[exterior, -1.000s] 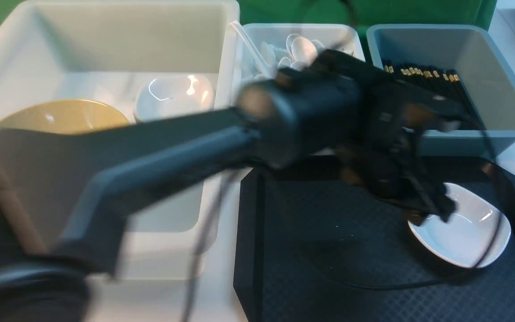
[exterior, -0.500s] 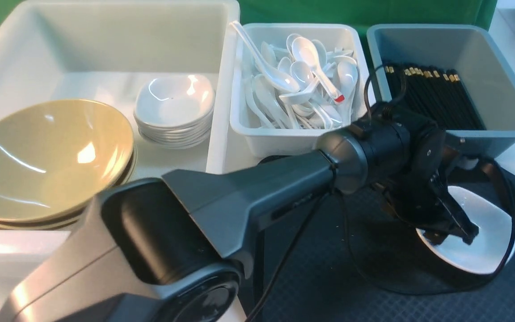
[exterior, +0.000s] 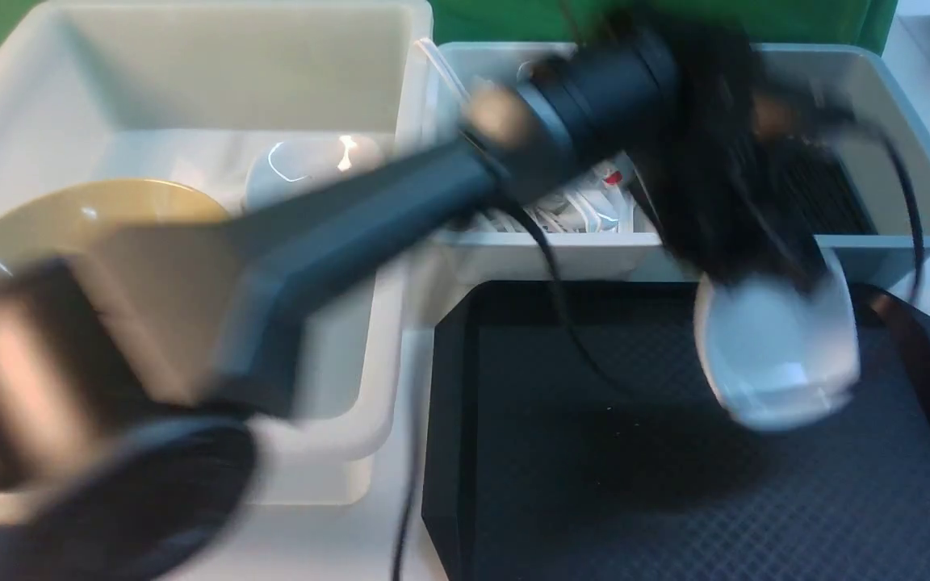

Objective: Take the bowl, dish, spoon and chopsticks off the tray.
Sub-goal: Use the left arm to put the plate into the large storage box on the left

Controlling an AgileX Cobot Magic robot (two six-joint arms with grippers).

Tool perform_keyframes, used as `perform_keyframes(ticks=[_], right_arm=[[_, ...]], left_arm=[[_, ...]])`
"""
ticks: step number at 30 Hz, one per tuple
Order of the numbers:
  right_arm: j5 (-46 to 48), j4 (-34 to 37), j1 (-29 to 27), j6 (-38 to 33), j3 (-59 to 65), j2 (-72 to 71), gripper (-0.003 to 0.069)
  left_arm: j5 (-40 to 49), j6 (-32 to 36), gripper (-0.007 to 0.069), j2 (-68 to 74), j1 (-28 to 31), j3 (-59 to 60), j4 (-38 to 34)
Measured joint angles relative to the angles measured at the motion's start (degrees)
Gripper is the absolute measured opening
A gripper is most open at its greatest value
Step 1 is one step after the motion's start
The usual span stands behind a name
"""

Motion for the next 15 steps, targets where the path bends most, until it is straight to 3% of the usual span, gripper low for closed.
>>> perform_keyframes(ticks=[6,7,10,11,15], right_arm=[[-4.2,8.6,0.0,-7.2,-4.1,10.1,0.0034],[-4.5,9.4,0.0,-7.9,-4.5,10.9,0.0034],[-8.0,17.8,0.0,-15.0,-7.9,19.1,0.0034],[-8.2,17.8,0.0,-15.0,-8.1,19.5,0.0034],[-12.6,28.2,0.0,-22.7,-10.8,27.3,0.0036]], left_arm=[[6.2,-0.1,0.0000,-16.9,9.7,3.7,7.3],[6.5,-0.1,0.0000,-17.9,10.7,4.3,7.4],[7.5,-0.2,0.0000,-25.8,20.8,12.7,7.2],[7.4,-0.2,0.0000,-26.2,20.8,12.7,7.1],[3.0,-0.2,0.0000,-33.9,33.2,24.1,2.6]])
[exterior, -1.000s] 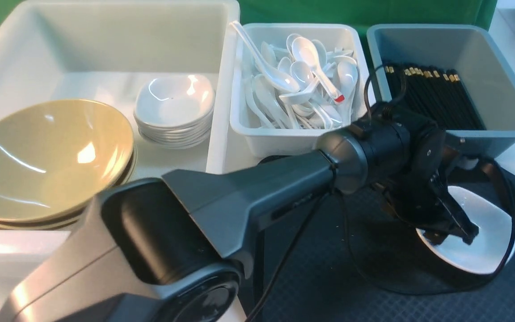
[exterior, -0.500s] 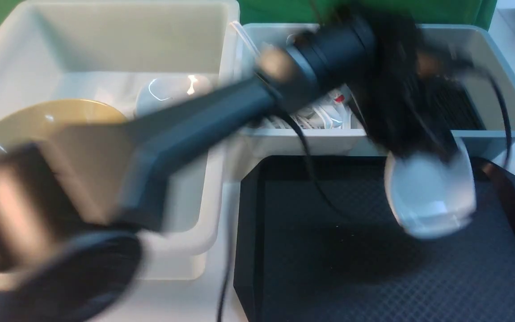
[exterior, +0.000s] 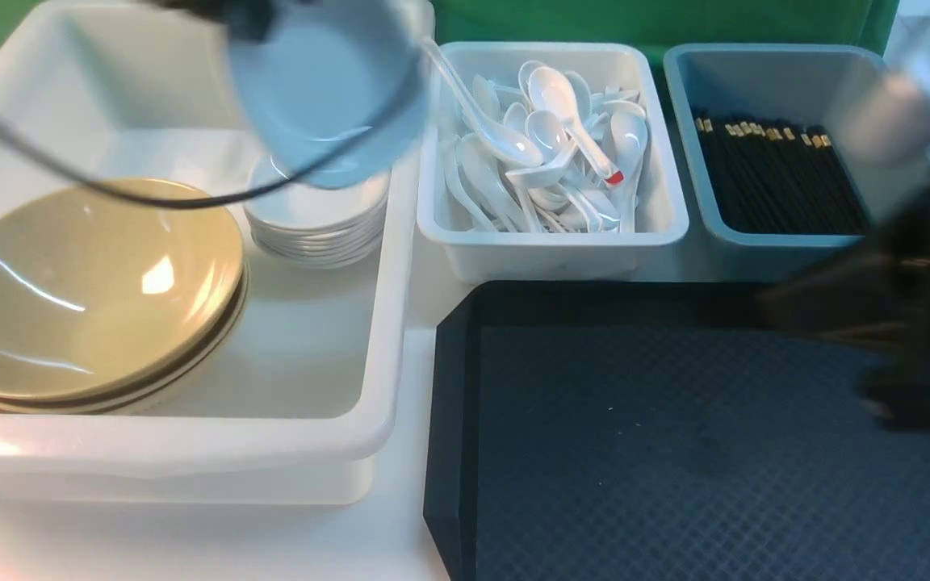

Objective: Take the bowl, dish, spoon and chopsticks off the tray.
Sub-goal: Use the left arm to put the plate into the large storage box on the left

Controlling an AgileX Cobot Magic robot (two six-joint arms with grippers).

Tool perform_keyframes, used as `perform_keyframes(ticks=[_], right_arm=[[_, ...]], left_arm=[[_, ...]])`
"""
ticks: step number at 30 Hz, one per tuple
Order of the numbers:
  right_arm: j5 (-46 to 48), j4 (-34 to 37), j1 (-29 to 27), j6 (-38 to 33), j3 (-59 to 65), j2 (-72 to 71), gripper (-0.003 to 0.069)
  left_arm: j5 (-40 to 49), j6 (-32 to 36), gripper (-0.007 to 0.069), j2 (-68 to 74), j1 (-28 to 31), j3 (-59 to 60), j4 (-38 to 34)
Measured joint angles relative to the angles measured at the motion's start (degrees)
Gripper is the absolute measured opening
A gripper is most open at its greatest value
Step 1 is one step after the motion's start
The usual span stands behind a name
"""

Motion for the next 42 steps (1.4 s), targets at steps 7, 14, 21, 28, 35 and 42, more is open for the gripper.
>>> perform_keyframes(ticks=[7,14,21,28,35,42], right_arm=[[-3.1,4.3,0.0,-4.7,-4.6,9.4,0.0039],[-3.2,4.5,0.0,-5.9,-6.9,13.5,0.0042],[-1.7,4.5,0.0,-6.2,-6.9,13.6,0.0045],[-2.2,4.4,0.0,-6.5,-6.9,13.6,0.0045],[-2.4,4.4,0.0,-6.5,-6.9,13.6,0.0045],[-2.3,4.4,0.0,-6.6,-6.9,13.6,0.0045]], left_arm=[[-12.2,0.3,0.0000,-1.6,12.4,8.7,-9.1],[-24.3,1.6,0.0000,7.3,13.0,9.0,-13.5],[-29.9,1.9,0.0034,19.6,12.6,9.1,-14.6],[-31.0,6.5,0.0257,22.7,9.9,9.1,-14.1],[-27.4,7.7,0.0556,23.1,9.3,5.7,-9.6],[-16.8,7.0,0.0624,22.9,9.3,-6.0,-7.6]])
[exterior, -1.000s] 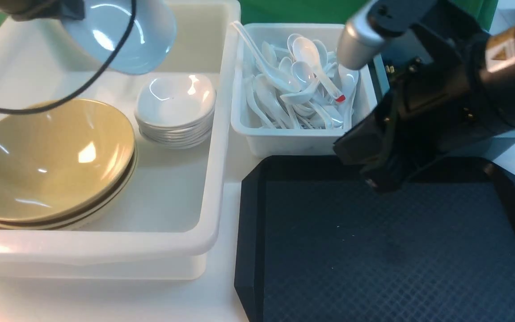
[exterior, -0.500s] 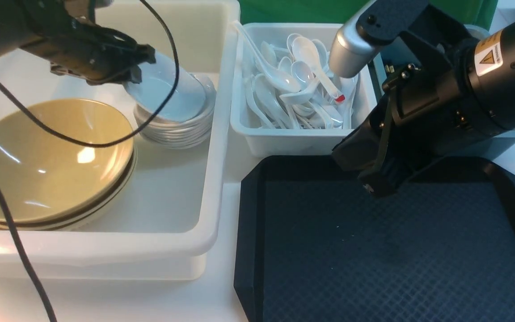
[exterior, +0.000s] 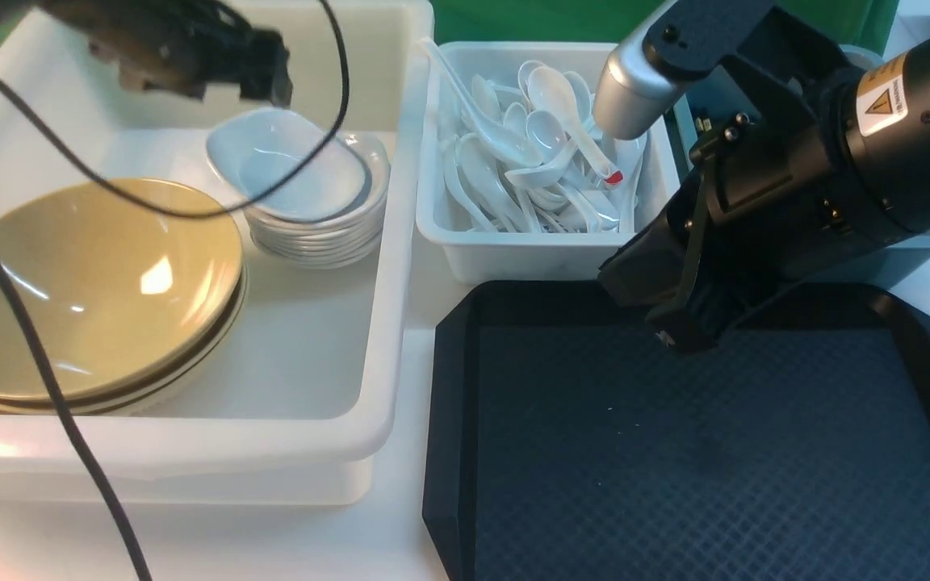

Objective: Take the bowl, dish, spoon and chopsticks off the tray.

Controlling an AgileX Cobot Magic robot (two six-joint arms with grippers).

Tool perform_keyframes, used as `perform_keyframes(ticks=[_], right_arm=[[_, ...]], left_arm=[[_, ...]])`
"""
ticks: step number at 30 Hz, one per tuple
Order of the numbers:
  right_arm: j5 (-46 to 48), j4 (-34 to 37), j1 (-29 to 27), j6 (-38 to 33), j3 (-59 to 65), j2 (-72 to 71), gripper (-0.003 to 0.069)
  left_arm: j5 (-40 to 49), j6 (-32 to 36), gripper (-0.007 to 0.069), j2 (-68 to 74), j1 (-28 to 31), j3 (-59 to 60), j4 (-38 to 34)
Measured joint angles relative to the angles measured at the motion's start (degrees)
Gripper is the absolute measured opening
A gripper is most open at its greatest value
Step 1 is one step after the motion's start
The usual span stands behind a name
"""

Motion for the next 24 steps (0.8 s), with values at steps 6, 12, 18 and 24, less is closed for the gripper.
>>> perform_keyframes(ticks=[6,12,18,24], right_arm=[[0.6,0.0,0.0,0.0,0.0,0.0,0.0045],[0.9,-0.1,0.0,-0.1,0.0,0.0,0.0045],[1.3,-1.7,0.0,-0.4,0.0,-0.2,0.0045],[-2.2,-2.2,0.0,-0.6,0.1,-2.6,0.0045]], left_arm=[[3.3,-0.2,0.0514,-1.4,0.0,-3.3,0.8],[4.6,-0.3,0.0167,-1.0,0.0,-1.8,3.6],[9.5,-0.3,-0.0003,-6.3,0.0,1.5,6.4],[11.3,-0.3,-0.0010,-26.7,0.0,11.2,6.2]])
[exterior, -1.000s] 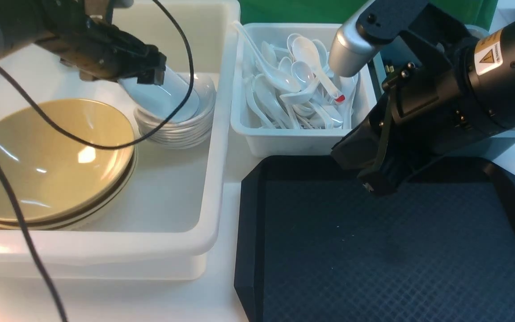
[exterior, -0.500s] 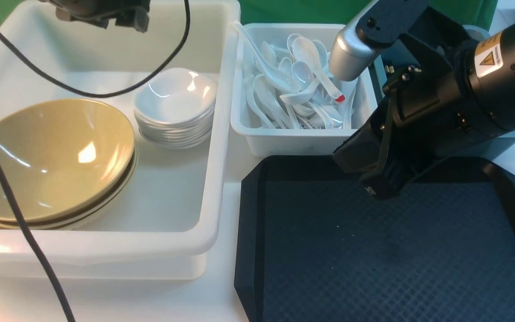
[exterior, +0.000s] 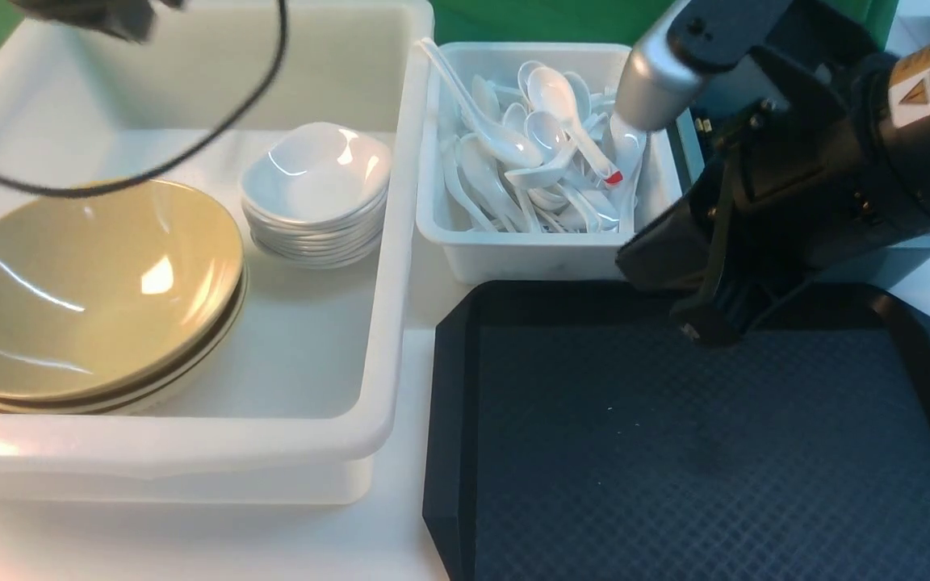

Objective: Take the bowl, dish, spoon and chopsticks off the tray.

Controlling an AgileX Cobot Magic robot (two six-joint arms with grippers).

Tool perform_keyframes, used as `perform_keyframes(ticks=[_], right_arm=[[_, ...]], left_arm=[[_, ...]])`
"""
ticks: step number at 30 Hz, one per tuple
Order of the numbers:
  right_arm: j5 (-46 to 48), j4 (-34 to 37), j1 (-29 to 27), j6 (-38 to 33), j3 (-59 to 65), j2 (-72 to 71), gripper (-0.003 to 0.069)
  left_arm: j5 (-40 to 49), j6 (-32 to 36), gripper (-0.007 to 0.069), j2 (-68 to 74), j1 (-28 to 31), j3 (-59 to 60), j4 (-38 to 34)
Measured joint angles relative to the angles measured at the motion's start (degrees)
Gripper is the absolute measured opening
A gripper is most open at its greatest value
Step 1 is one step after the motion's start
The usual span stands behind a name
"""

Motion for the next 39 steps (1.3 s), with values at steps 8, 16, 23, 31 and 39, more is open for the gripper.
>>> perform_keyframes(ticks=[8,16,23,31,39], right_arm=[[-4.8,0.0,0.0,-1.2,0.1,-0.4,0.0045],[-2.7,0.2,0.0,-1.7,0.1,-0.4,0.0045],[-9.8,6.2,0.0,-5.0,9.6,-9.0,0.0045],[-35.9,21.3,0.0,-15.5,29.0,-27.4,0.0046],[-45.4,23.7,0.0,-16.6,37.2,-41.3,0.0047]], left_arm=[[-5.2,-0.4,-0.0010,-25.6,0.0,26.0,-0.5],[-15.4,-4.2,-0.0010,-49.1,0.0,51.0,-0.5],[-23.6,-5.2,-0.0010,-70.4,0.0,64.2,0.0],[-21.5,-5.3,-0.0010,-75.3,0.0,64.8,0.7],[-14.9,-6.0,-0.0010,-75.4,0.0,65.0,-3.6]])
